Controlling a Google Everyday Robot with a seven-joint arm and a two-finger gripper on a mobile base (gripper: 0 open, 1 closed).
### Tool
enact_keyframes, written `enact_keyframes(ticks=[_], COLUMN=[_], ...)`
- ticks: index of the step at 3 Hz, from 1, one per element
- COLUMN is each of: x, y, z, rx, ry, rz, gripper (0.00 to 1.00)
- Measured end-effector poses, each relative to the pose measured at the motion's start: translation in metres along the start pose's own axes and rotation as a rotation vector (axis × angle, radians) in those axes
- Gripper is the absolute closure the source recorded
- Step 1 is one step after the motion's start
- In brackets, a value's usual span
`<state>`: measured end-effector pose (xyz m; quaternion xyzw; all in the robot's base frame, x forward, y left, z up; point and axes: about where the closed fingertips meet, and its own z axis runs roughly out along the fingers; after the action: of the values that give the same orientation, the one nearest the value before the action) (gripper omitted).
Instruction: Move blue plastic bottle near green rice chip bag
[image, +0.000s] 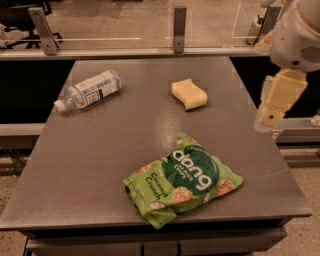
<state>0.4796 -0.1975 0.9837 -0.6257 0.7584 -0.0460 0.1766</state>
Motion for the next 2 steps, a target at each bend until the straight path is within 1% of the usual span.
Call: enact_keyframes(ticks=[1, 2], x=[-0.045, -0.099], y=[-0.058, -0.117], z=[0.029, 0.072], rx=[0.002, -0.009], ry=[0.003, 0.034], rz=[-0.121, -0.267], gripper=[0.0, 0.0])
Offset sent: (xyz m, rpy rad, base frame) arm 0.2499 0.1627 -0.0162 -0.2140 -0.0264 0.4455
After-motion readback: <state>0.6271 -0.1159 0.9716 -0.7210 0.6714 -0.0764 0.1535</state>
